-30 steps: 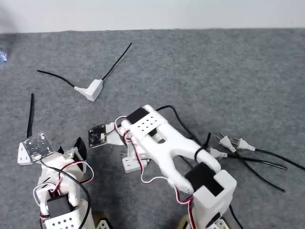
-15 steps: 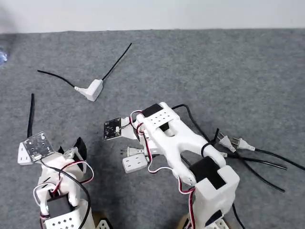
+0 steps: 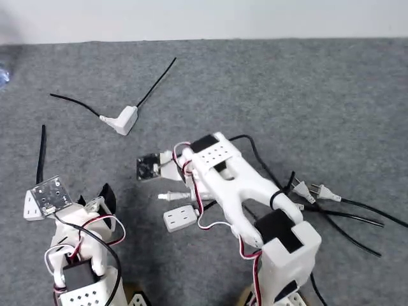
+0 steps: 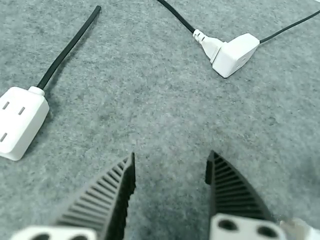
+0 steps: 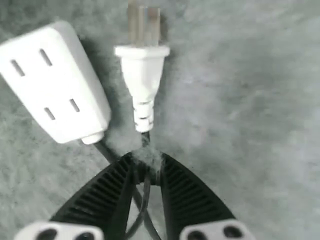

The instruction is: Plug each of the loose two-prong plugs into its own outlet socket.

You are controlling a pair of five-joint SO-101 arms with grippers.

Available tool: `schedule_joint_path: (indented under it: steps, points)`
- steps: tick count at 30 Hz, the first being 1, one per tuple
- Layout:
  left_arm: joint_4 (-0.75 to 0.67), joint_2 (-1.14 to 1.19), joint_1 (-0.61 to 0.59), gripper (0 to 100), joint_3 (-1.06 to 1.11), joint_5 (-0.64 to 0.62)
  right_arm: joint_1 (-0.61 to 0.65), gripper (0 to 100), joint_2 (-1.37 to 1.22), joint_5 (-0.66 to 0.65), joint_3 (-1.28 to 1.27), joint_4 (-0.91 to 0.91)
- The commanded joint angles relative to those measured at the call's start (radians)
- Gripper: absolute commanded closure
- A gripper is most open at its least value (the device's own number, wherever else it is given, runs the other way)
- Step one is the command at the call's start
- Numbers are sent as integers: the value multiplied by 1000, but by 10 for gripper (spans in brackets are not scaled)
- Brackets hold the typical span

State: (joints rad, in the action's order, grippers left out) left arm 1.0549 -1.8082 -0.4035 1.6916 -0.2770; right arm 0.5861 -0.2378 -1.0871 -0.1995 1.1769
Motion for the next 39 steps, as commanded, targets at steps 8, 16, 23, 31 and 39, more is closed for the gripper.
schedule_joint_path:
  steps: [8, 16, 23, 31, 39]
  points:
    - [3, -12, -5, 783, -10, 9, -110, 991, 62, -54, 288, 170]
    - [3, -12, -5, 783, -10, 9, -280, 939, -50, -52, 275, 117]
    - [3, -12, -5, 783, -10, 9, -249, 715, -82, -89, 275, 214]
    - [3, -12, -5, 783, -10, 9, -125, 851, -71, -106, 292, 182]
    - [3, -12, -5, 783, -10, 9, -145, 854, -179, -41, 293, 30]
